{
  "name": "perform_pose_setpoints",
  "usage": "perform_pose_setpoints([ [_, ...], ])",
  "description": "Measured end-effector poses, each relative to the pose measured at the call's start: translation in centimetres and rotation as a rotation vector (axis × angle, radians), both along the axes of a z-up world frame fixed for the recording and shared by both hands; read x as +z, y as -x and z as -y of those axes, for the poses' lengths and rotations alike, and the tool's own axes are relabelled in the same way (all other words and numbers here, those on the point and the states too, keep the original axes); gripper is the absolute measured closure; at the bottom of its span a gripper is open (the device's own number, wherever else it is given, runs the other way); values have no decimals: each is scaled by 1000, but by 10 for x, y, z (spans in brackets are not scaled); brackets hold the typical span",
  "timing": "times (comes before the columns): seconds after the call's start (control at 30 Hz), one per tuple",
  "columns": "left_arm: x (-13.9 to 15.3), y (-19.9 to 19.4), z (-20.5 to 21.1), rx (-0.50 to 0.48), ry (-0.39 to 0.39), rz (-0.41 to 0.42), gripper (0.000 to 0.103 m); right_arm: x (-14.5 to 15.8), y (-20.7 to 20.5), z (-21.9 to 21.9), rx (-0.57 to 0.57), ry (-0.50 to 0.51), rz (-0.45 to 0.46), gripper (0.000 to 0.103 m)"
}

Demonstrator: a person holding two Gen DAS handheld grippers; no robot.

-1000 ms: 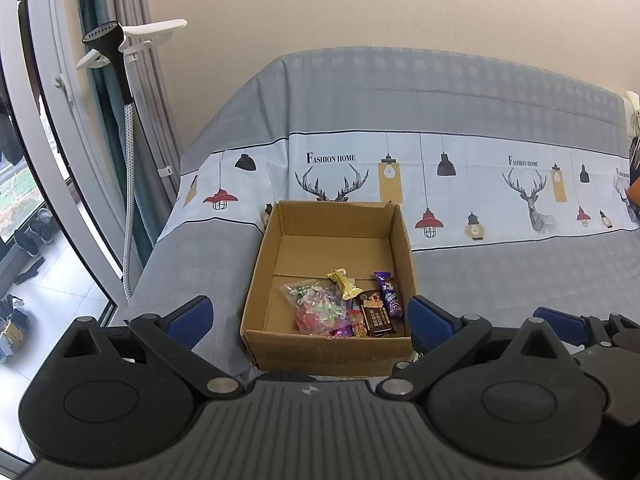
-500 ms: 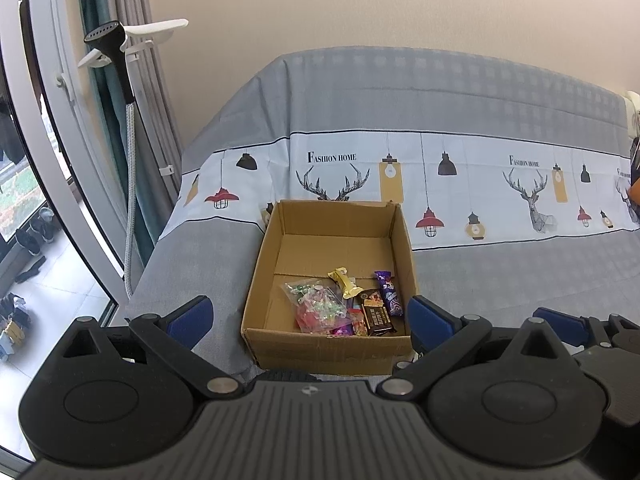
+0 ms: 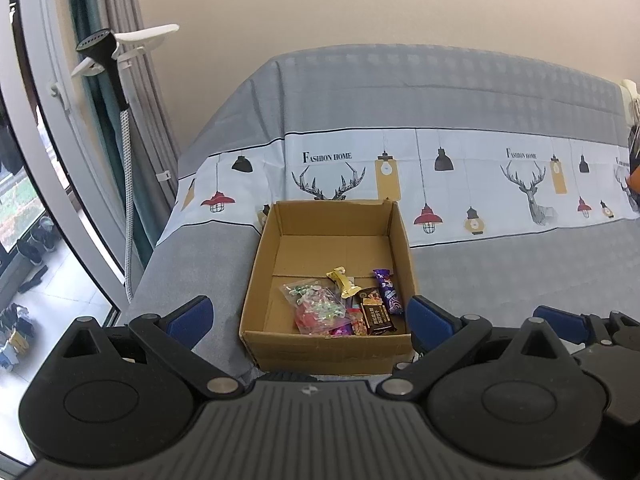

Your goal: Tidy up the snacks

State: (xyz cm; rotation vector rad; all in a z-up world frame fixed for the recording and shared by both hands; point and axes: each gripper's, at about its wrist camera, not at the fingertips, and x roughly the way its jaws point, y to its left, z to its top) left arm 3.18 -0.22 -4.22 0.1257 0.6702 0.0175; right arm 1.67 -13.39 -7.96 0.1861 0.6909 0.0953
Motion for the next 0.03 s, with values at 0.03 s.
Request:
perform_pose_setpoints([
  [0.03,-1,-1,2,-2,-5,-4,0,-2,-1,1,-2,0,-1,1],
])
